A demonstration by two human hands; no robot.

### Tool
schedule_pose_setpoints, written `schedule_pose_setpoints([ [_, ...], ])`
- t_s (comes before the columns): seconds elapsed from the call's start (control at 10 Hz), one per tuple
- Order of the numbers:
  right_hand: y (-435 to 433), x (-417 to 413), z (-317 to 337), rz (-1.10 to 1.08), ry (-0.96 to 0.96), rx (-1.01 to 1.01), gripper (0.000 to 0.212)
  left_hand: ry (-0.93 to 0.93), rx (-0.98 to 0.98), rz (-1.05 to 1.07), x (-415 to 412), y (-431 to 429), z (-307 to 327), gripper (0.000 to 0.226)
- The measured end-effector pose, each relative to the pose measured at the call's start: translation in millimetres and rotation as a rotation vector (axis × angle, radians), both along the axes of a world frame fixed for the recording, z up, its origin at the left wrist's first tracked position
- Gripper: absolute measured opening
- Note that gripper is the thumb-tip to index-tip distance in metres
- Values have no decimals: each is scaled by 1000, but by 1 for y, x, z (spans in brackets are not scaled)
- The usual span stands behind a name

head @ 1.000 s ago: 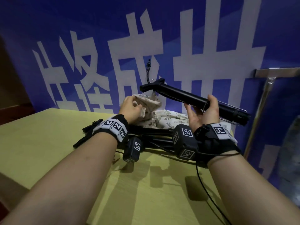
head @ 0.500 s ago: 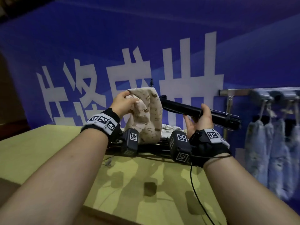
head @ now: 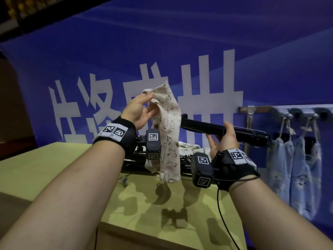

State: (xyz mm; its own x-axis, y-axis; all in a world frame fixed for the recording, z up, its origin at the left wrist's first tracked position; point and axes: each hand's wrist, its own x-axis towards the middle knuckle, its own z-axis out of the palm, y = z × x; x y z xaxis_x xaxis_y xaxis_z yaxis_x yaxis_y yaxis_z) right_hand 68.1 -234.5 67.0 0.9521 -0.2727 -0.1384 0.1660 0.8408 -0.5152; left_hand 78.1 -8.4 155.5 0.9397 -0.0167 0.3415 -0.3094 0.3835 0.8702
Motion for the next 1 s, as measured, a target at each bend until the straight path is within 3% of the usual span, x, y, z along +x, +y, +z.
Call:
schedule_pose_setpoints([
  [0.1,3,0,-2,17,-5,11,27,39,-91,89,9,26,-16,25],
  [0.2,7,4,-10,37,16,-13,31,228,102,356,19,62,-51,67],
  [0.3,15,8,-23,71,11,-149,47,360,584,649,18,86,-85,95],
  [0.4,21,9,-35,95,3,-214,56,312,838,614,7,78,-104,55],
  [0.5,21,6,-44,100,10,-218,55,232,1082,394,-8,50,-117,24],
  [0.7,16,-9,-56,90,5,-204,54,305,1485,103,-8,-3,-163,31],
  [0.8,5,-15,-61,98,27,-163,44,400,1640,94,-9,-13,-179,54],
  [0.9,-7,-16,-64,73,21,-76,30,438,1763,154,-7,-15,-180,56],
  [1.0,-12,-12,-65,53,0,-129,27,440,1924,134,3,-10,-183,47],
])
